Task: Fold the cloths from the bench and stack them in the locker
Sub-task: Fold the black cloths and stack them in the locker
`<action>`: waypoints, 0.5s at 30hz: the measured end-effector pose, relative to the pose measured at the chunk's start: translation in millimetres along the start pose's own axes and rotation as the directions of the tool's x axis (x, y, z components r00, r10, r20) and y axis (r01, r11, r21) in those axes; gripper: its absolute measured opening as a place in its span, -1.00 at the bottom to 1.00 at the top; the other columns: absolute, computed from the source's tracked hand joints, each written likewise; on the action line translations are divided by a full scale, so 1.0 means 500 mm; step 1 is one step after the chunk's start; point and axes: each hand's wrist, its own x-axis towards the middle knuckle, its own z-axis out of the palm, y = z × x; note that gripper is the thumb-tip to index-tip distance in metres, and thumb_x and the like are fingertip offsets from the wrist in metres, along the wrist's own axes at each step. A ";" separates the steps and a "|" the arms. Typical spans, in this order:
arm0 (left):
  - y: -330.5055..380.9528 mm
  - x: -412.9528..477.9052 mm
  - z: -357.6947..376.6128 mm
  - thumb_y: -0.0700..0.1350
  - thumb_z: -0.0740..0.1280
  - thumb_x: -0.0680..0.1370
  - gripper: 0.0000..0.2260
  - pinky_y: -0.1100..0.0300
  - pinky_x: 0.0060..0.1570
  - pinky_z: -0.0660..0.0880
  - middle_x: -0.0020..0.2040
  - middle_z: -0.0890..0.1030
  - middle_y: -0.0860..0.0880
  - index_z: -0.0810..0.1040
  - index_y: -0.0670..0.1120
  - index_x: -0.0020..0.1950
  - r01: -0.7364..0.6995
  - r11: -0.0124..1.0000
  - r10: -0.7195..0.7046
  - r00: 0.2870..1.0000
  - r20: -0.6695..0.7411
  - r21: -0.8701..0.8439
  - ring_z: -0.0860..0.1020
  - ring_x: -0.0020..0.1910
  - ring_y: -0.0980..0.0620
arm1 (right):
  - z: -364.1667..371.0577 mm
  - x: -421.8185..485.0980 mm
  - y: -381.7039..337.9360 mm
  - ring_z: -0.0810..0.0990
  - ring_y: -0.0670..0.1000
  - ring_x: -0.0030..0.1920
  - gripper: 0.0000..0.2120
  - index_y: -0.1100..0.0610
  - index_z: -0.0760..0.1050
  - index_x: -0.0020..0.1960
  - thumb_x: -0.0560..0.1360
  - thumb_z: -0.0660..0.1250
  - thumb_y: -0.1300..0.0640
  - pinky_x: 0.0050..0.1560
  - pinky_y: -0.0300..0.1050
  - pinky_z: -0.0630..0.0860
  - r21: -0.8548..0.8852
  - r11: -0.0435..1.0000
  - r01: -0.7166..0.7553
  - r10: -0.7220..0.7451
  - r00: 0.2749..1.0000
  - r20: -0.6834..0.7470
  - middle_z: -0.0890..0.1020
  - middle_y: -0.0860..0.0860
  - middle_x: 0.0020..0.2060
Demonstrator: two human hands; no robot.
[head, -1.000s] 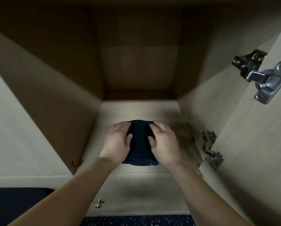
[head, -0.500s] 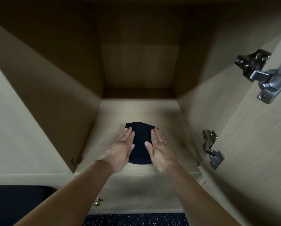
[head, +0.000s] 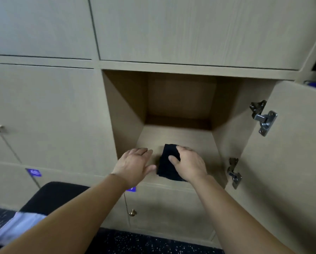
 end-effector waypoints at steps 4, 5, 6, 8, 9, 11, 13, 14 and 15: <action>-0.033 -0.111 -0.063 0.17 0.14 0.63 -0.49 0.12 0.42 0.17 0.52 0.30 -0.02 0.26 -0.01 0.53 0.072 0.997 -0.070 0.995 -0.076 0.021 0.25 0.49 -0.04 | -0.047 -0.079 -0.090 0.49 0.13 0.23 -0.63 0.11 0.41 0.28 0.59 0.20 -0.10 0.13 0.01 0.48 0.003 0.997 0.083 -0.083 0.996 0.040 0.54 0.08 0.20; -0.043 -0.141 -0.075 0.17 0.15 0.63 -0.50 0.12 0.41 0.19 0.51 0.33 -0.02 0.29 -0.01 0.51 0.094 0.995 -0.092 0.992 -0.090 0.016 0.26 0.48 -0.04 | -0.054 -0.100 -0.114 0.48 0.14 0.24 -0.61 0.11 0.40 0.30 0.60 0.20 -0.10 0.14 0.01 0.47 0.013 0.994 0.106 -0.106 0.993 0.047 0.53 0.09 0.22; -0.054 -0.175 -0.085 0.17 0.15 0.63 -0.51 0.12 0.41 0.20 0.50 0.34 -0.01 0.30 -0.01 0.51 0.123 0.992 -0.121 0.988 -0.096 0.011 0.26 0.48 -0.03 | -0.059 -0.125 -0.139 0.48 0.14 0.25 -0.59 0.11 0.38 0.35 0.60 0.19 -0.10 0.15 0.01 0.46 0.027 0.991 0.127 -0.129 0.990 0.052 0.52 0.09 0.25; -0.078 -0.249 -0.096 0.17 0.14 0.64 -0.51 0.10 0.42 0.22 0.50 0.36 0.01 0.30 -0.01 0.52 0.190 0.982 -0.189 0.977 -0.101 0.004 0.28 0.48 -0.01 | -0.063 -0.178 -0.188 0.49 0.13 0.26 -0.57 0.10 0.34 0.40 0.61 0.19 -0.08 0.14 0.00 0.46 0.051 0.983 0.176 -0.178 0.982 0.055 0.51 0.09 0.28; -0.091 -0.289 -0.101 0.16 0.14 0.64 -0.52 0.10 0.40 0.24 0.48 0.38 0.01 0.30 -0.01 0.51 0.227 0.974 -0.226 0.968 -0.104 0.000 0.29 0.47 -0.01 | -0.060 -0.202 -0.212 0.50 0.13 0.24 -0.58 0.09 0.34 0.40 0.61 0.19 -0.08 0.12 0.00 0.48 0.062 0.976 0.210 -0.213 0.975 0.058 0.52 0.09 0.27; -0.118 -0.371 -0.105 0.14 0.16 0.64 -0.54 0.10 0.37 0.26 0.45 0.42 0.00 0.33 -0.02 0.50 0.305 0.952 -0.307 0.945 -0.111 -0.028 0.32 0.44 -0.02 | -0.048 -0.245 -0.254 0.53 0.12 0.17 -0.62 0.09 0.37 0.36 0.62 0.18 -0.07 0.04 -0.02 0.49 0.086 0.960 0.267 -0.274 0.959 0.079 0.55 0.08 0.21; -0.154 -0.468 -0.108 0.11 0.20 0.63 -0.56 0.09 0.33 0.31 0.40 0.47 -0.03 0.38 -0.05 0.46 0.384 0.922 -0.387 0.913 -0.126 -0.052 0.37 0.40 -0.05 | -0.023 -0.287 -0.303 0.53 0.13 0.15 -0.63 0.11 0.39 0.33 0.61 0.16 -0.06 0.07 0.01 0.49 0.110 0.942 0.317 -0.329 0.937 0.115 0.56 0.09 0.20; -0.174 -0.515 -0.108 0.09 0.22 0.63 -0.58 0.06 0.31 0.33 0.36 0.50 -0.05 0.41 -0.06 0.44 0.417 0.907 -0.422 0.896 -0.136 -0.063 0.40 0.37 -0.07 | -0.009 -0.307 -0.326 0.52 0.14 0.19 -0.61 0.12 0.39 0.34 0.60 0.16 -0.06 0.12 0.02 0.48 0.120 0.933 0.339 -0.354 0.925 0.136 0.56 0.10 0.23; -0.195 -0.568 -0.106 0.08 0.23 0.63 -0.59 0.04 0.29 0.36 0.33 0.53 -0.08 0.44 -0.08 0.41 0.457 0.886 -0.463 0.875 -0.145 -0.070 0.43 0.34 -0.09 | 0.009 -0.330 -0.354 0.51 0.16 0.23 -0.60 0.14 0.39 0.34 0.59 0.16 -0.06 0.16 0.03 0.47 0.136 0.922 0.363 -0.382 0.911 0.158 0.55 0.10 0.26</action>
